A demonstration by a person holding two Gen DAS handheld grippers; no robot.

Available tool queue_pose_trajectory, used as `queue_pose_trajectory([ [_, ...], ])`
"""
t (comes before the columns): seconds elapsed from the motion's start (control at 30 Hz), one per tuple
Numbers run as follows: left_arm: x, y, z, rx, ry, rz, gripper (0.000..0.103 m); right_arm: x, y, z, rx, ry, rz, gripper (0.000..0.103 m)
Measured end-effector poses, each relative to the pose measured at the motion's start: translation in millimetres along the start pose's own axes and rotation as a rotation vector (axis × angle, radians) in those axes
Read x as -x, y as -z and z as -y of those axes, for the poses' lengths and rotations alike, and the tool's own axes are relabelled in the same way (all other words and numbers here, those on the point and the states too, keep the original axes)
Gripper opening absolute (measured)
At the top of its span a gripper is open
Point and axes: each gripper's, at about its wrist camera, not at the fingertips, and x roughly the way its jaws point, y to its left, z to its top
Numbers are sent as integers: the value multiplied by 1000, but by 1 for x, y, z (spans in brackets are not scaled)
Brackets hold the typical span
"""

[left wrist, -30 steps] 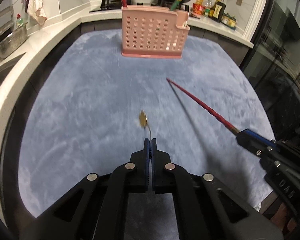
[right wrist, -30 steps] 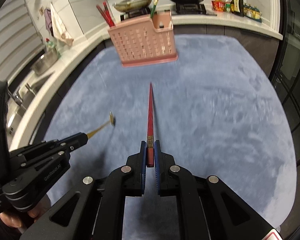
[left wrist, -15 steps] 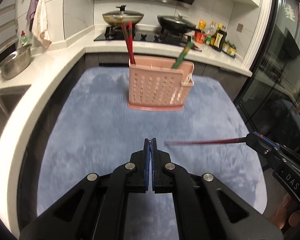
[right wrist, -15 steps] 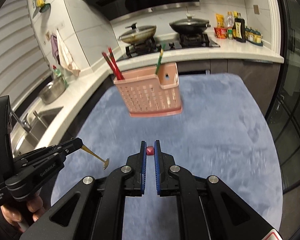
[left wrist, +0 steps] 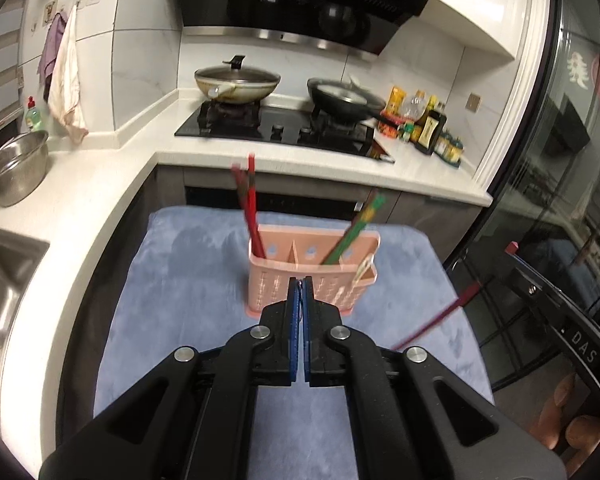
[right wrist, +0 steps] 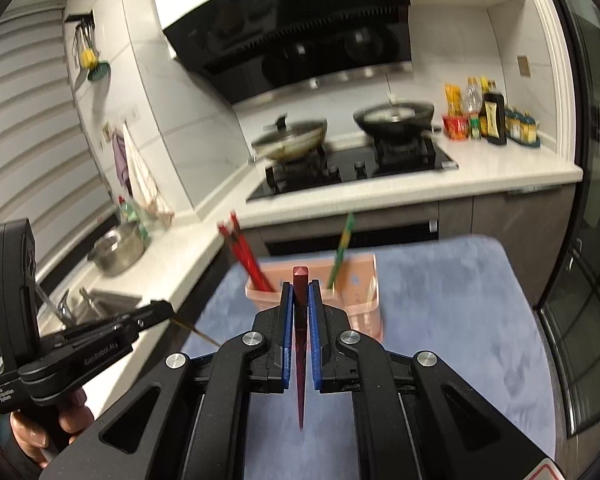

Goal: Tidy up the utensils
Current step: 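Lift the chopstick and gold spoon and carry both over the pink basket, then lower the chopstick and spoon into the pink basket and open both tools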

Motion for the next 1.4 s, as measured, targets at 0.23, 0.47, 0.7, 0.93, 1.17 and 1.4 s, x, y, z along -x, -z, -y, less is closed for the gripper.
queue_pose_trajectory([
  [0.23,-8,-55,6,4,32,57,1,-16,-61,3,-41,-3,114,7],
  [0.47,-42,-83,-3,71,62,17,1,-43,-103,2,-41,13,174,7],
  [0.7,-81,-79,-14,101,35,-44,1,-84,-101,9,-33,32,138,7],
  [0.93,-118,-64,-26,112,-6,-90,1,-121,-76,20,-39,43,49,7],
  [1.17,-137,-55,-31,117,-25,-128,1,-141,-57,25,-48,41,-16,7],
  [1.4,-138,-48,-36,112,-73,-121,1,-151,-45,27,-42,52,-53,9],
])
